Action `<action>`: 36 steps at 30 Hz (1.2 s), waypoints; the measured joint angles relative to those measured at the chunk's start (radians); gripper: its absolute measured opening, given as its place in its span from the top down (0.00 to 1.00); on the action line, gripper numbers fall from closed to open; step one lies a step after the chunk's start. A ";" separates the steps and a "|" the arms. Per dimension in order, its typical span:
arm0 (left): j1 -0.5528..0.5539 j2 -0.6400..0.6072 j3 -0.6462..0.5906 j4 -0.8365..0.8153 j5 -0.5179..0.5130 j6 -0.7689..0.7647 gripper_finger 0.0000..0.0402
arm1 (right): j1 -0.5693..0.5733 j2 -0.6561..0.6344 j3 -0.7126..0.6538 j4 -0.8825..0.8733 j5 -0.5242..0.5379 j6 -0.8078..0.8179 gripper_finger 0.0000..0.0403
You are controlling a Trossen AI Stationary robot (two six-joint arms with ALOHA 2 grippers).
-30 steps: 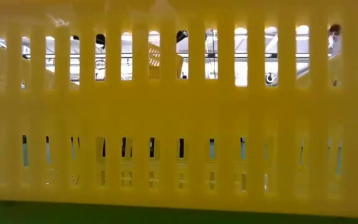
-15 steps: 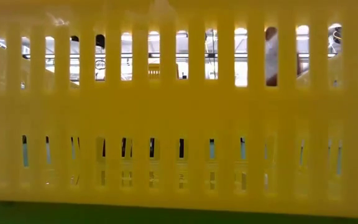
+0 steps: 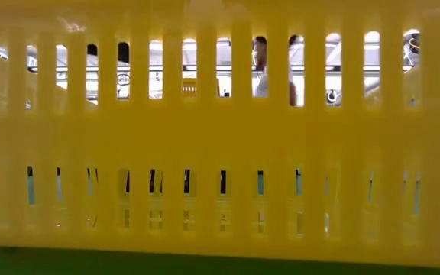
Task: Stack baskets on shelf by color
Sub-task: Stack the yellow bin on top of the other yellow bin on the shelf
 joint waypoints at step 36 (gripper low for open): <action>0.108 0.119 0.000 0.157 0.193 0.080 0.64 | 0.458 0.274 -0.098 0.410 0.224 -0.496 0.77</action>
